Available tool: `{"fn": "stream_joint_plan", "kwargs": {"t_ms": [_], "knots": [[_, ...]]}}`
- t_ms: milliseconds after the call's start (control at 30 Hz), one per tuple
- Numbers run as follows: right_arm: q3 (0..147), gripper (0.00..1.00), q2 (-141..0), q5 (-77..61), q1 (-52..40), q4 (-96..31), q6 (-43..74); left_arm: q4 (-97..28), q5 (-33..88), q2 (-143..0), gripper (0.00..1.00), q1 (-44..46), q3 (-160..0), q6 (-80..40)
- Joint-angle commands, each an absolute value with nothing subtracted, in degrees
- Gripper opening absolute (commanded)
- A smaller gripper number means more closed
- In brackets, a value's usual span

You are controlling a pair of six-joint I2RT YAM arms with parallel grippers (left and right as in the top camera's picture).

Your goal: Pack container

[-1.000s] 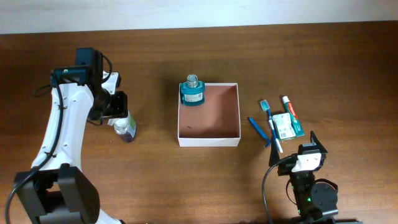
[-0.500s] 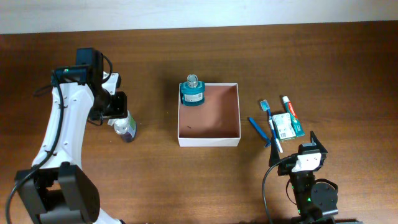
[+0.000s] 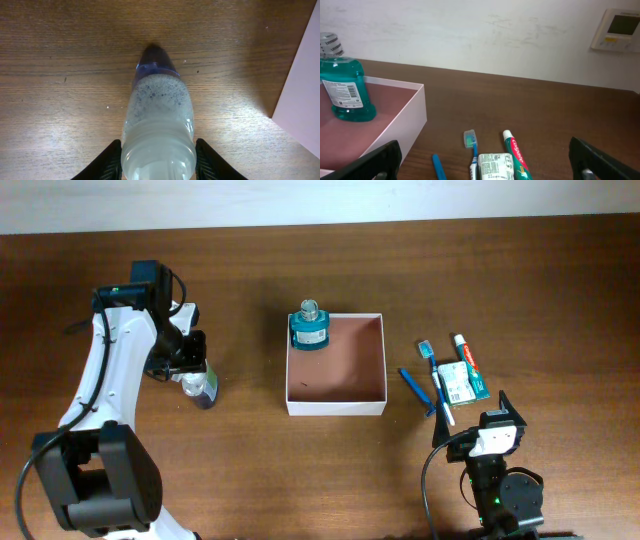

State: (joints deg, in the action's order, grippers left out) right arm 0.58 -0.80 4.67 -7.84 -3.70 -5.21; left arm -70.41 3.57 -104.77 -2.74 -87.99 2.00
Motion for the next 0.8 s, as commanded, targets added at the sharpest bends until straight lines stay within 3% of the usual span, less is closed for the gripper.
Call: {"fn": "stream_joint_plan", "kwargs": {"t_ms": [0, 767], "knots": [[0.3, 0.98, -0.3, 5.2, -7.3, -4.2, -5.6, -70.8, 3.2, -105.2, 0.36, -2.7, -89.8, 2.2], [0.3, 0.98, -0.3, 5.2, -7.3, -4.2, -5.6, -78.4, 5.8, -105.1, 0.28, -2.6, -98.1, 1.4]]}}
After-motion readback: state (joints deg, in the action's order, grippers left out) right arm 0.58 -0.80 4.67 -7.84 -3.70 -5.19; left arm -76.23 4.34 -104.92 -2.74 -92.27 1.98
